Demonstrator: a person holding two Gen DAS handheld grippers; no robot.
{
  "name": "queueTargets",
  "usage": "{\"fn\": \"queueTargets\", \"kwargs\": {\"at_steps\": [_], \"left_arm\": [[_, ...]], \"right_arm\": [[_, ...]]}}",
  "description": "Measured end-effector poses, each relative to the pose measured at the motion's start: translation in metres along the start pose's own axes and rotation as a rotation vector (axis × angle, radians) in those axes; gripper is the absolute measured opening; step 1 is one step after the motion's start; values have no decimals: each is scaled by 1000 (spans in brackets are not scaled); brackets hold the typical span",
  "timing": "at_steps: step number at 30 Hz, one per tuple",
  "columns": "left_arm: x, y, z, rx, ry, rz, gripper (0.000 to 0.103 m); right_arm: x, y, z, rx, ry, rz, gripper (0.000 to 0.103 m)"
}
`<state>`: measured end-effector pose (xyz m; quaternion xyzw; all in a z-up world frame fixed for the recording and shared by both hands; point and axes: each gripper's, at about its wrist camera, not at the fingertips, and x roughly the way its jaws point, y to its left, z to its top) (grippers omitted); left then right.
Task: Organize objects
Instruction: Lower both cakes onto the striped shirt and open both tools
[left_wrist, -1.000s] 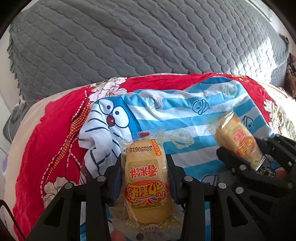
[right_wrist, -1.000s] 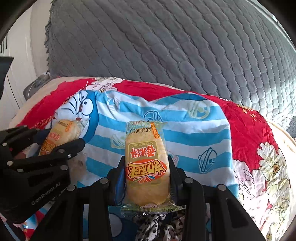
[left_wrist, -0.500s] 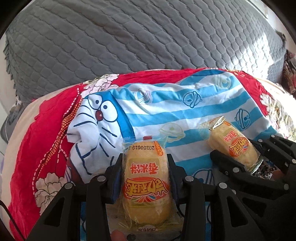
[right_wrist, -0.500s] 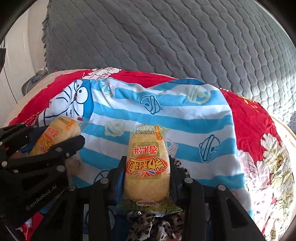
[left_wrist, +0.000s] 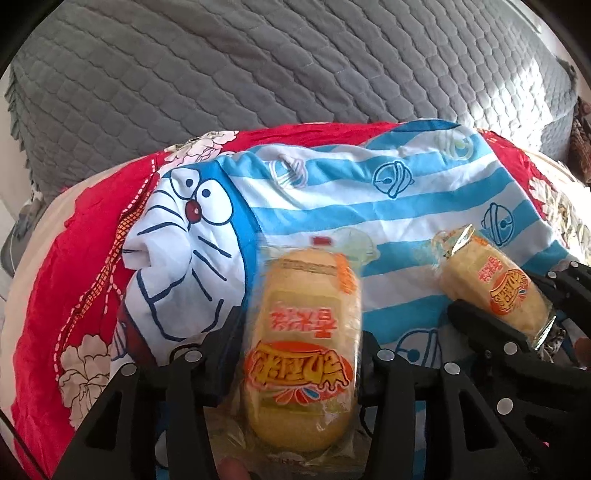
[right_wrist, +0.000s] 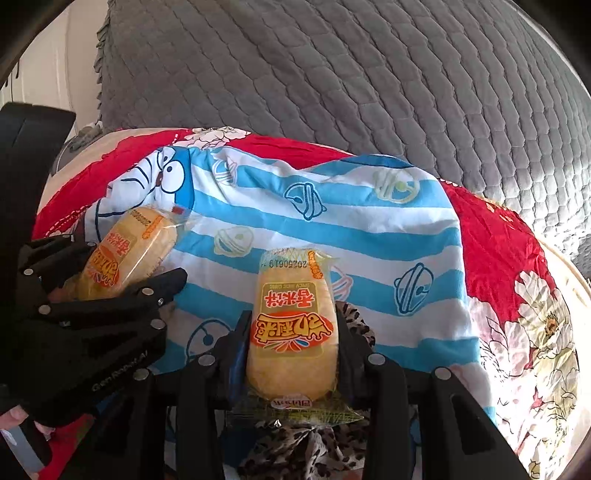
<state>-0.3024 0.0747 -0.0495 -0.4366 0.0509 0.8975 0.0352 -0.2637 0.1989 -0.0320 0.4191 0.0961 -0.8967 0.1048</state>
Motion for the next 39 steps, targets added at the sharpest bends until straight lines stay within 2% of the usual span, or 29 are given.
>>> {"fn": "queueTargets", "kwargs": {"at_steps": [3, 5, 7, 22, 25, 33, 37, 39], "left_arm": [[-6, 3, 0, -10, -3, -7, 58], [-10, 5, 0, -17, 1, -15, 63], [-14, 5, -1, -16, 0, -12, 68], [-33, 9, -11, -35, 4, -33, 72], [-41, 8, -13, -36, -6, -43, 73], [-52, 10, -21, -41, -6, -41, 75], [-62, 12, -23, -48, -8, -49, 76], [-66, 12, -24, -47, -9, -51, 76]], "right_arm": [[-5, 0, 0, 6, -3, 5, 45], [-8, -1, 0, 11, -3, 10, 51], [-11, -2, -1, 21, -4, 11, 52], [-30, -7, -15, 38, 4, 18, 59], [-36, -7, -14, 37, -4, 15, 65], [-53, -12, -16, 69, -11, 27, 71], [-62, -12, -20, 87, -11, 43, 81], [-67, -10, -22, 83, -11, 42, 81]]}}
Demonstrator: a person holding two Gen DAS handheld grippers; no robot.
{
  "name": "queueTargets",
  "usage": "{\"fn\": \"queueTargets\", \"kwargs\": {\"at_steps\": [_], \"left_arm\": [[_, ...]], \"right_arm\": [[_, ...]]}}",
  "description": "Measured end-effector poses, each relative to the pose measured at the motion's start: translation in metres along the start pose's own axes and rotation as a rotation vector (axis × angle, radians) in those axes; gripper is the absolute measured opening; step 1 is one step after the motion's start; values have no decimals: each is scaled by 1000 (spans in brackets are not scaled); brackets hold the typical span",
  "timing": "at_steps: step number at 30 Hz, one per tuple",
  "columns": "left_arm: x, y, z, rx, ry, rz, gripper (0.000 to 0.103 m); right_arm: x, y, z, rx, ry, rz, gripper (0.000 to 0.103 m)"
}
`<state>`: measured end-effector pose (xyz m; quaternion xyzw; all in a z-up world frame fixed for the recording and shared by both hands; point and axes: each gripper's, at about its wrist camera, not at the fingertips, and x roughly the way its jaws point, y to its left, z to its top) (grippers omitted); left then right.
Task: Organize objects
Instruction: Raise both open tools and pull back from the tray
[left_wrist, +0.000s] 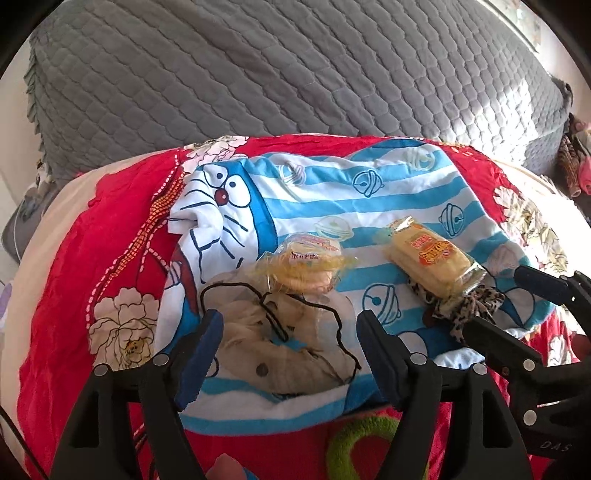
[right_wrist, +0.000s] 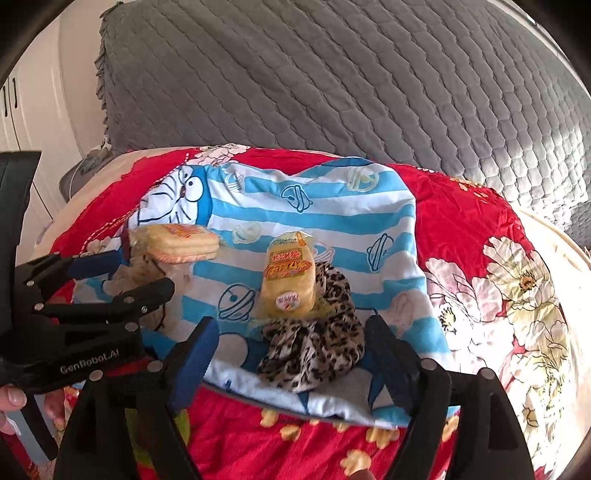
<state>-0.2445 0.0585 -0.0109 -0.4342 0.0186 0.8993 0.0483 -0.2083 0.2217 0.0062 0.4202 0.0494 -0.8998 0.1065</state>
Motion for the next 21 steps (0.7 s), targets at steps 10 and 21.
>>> {"fn": "queueTargets", "kwargs": {"at_steps": [10, 21], "left_arm": [[-26, 2, -3, 4, -24, -13, 77], [-55, 9, -16, -34, -36, -17, 77]], "right_arm": [[-30, 3, -5, 21, -33, -13, 85], [-78, 11, -17, 12, -94, 3, 88]]}}
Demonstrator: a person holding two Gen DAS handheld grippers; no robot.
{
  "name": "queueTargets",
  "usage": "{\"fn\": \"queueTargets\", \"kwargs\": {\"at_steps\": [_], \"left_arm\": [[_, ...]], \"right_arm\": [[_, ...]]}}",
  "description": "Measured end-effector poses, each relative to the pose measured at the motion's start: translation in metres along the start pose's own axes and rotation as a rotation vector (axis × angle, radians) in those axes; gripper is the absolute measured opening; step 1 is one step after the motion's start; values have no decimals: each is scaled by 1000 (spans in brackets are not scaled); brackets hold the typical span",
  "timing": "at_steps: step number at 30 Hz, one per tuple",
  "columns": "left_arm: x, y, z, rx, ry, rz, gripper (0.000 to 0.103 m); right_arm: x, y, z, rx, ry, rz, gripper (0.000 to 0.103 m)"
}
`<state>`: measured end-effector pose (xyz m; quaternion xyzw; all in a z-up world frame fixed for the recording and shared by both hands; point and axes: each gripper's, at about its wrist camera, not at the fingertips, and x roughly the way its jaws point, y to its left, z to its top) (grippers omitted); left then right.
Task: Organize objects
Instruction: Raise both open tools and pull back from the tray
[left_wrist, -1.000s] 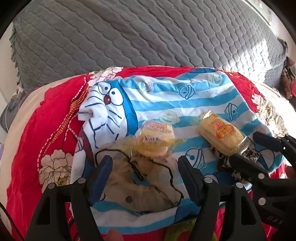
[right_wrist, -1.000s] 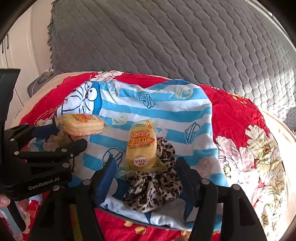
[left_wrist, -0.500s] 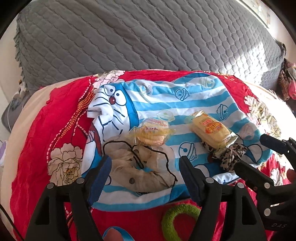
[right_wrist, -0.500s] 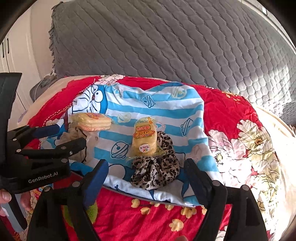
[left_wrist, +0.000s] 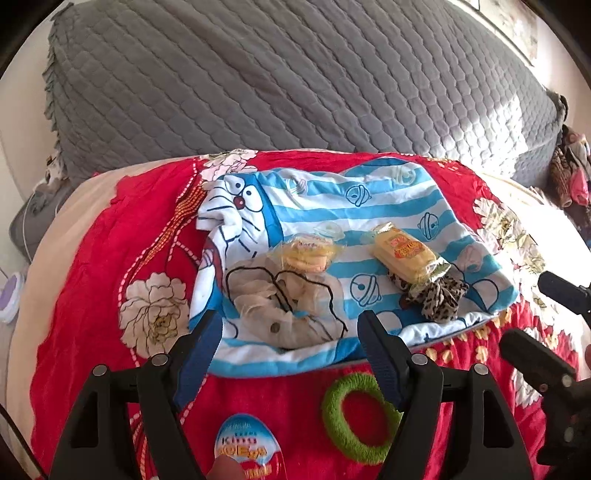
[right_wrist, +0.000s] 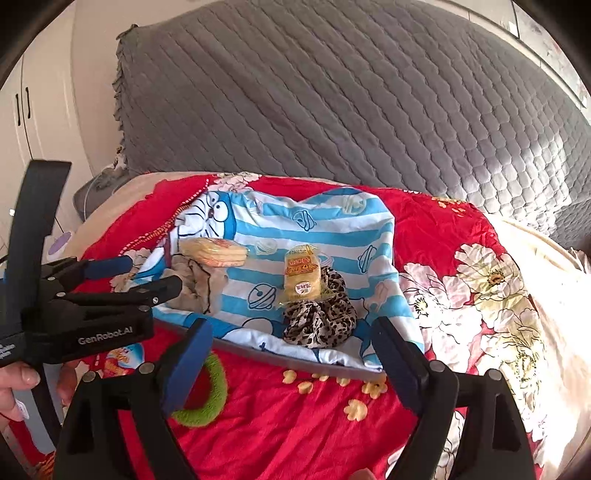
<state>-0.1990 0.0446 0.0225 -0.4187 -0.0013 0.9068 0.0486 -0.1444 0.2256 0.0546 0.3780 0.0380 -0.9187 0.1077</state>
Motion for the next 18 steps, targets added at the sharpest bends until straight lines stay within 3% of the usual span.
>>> {"fn": "queueTargets", "kwargs": {"at_steps": [18], "left_arm": [[-33, -6, -17, 29, -22, -5, 78]], "right_arm": [[-28, 11, -13, 0, -14, 13, 94]]}}
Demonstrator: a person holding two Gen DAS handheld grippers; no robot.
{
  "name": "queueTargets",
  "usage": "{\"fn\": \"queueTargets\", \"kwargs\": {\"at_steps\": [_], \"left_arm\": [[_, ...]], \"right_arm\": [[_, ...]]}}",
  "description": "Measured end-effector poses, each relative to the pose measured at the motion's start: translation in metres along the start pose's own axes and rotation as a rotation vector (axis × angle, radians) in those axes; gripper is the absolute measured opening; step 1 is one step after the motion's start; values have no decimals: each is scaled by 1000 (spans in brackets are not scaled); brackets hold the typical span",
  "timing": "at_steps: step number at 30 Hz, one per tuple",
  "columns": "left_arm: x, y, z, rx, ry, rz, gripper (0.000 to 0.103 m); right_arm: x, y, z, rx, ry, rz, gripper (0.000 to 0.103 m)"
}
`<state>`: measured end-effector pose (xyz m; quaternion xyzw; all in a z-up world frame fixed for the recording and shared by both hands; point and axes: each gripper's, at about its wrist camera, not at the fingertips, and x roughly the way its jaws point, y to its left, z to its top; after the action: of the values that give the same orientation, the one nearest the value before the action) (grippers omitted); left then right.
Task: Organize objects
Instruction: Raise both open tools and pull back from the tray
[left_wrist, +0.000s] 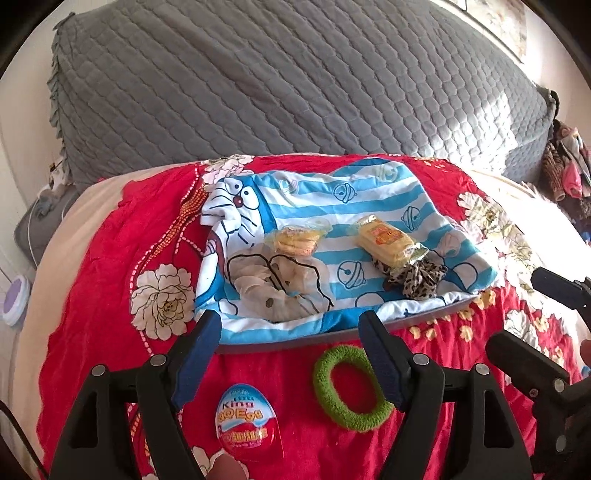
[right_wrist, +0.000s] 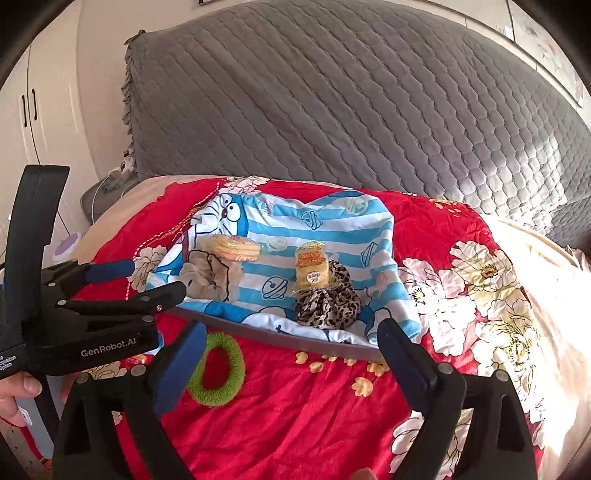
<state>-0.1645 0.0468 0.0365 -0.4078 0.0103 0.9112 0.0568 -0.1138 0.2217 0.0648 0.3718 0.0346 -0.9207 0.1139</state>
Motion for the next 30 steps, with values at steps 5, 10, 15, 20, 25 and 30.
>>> {"fn": "queueTargets", "kwargs": {"at_steps": [5, 10, 15, 20, 25, 30], "left_arm": [[-11, 1, -7, -5, -5, -10, 78], [-21, 4, -14, -11, -12, -9, 78], [-32, 6, -22, -13, -22, -4, 78], [-43, 8, -32, -11, -23, 3, 78], [-53, 9, -43, 5, -16, 13, 78], [-64, 11, -53, 9, -16, 13, 78]], "right_arm": [[-10, 5, -2, -8, -12, -4, 95], [-24, 10, -4, 0, -24, 15, 95], [-40, 19, -7, -14, -46, 17, 96], [-53, 23, -9, -8, -61, 21, 96], [-65, 29, -11, -22, -74, 21, 97], [-73, 36, -15, -24, -75, 41, 98]]}}
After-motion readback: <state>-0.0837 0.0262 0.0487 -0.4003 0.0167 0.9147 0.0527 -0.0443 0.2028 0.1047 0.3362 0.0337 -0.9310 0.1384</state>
